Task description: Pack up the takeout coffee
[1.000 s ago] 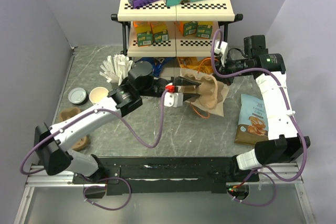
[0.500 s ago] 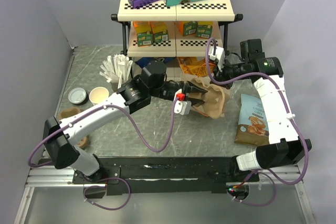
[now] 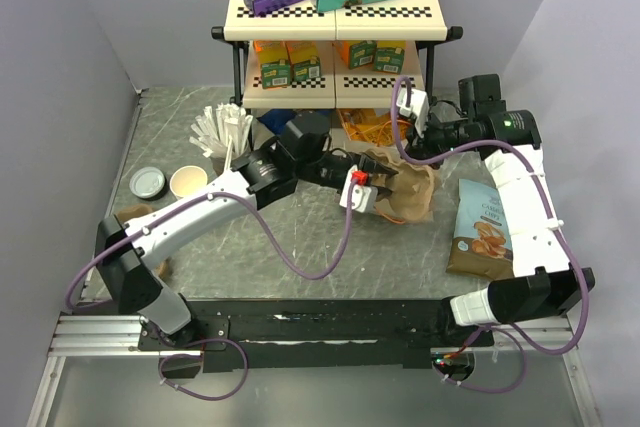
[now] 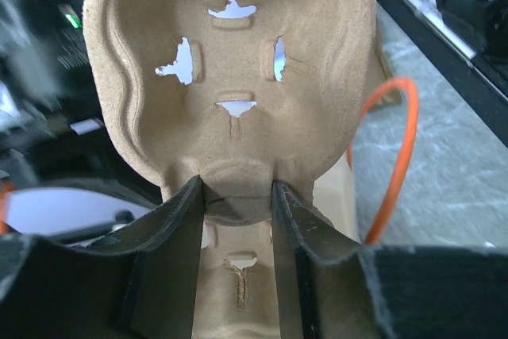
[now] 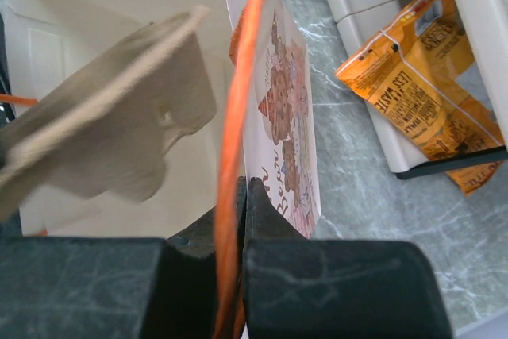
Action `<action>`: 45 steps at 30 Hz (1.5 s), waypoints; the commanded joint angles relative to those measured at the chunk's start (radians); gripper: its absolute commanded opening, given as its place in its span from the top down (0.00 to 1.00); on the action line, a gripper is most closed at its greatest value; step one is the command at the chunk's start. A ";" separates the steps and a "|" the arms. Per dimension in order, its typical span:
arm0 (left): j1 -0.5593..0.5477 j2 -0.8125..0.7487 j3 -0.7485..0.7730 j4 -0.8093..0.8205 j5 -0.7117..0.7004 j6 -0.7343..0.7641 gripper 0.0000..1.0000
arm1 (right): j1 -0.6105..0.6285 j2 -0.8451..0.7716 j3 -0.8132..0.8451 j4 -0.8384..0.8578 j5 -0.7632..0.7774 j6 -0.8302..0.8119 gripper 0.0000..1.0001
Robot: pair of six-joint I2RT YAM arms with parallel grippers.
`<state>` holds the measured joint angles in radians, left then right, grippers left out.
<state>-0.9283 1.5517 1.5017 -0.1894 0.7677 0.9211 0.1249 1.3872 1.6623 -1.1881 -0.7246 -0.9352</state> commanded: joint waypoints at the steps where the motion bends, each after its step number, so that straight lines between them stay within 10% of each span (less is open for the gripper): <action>1: -0.006 0.028 0.061 -0.090 -0.044 -0.005 0.99 | 0.012 -0.068 -0.001 0.025 0.007 -0.045 1.00; 30: -0.084 0.134 0.218 -0.389 -0.441 0.145 0.99 | 0.099 -0.183 -0.145 0.153 0.254 0.118 1.00; 45: -0.037 0.031 0.022 -0.179 -0.295 0.064 0.99 | 0.101 -0.211 -0.168 0.142 0.202 0.076 1.00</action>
<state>-0.9829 1.6379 1.5322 -0.4629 0.4011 1.0176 0.2180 1.2083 1.4837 -1.0599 -0.4938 -0.8398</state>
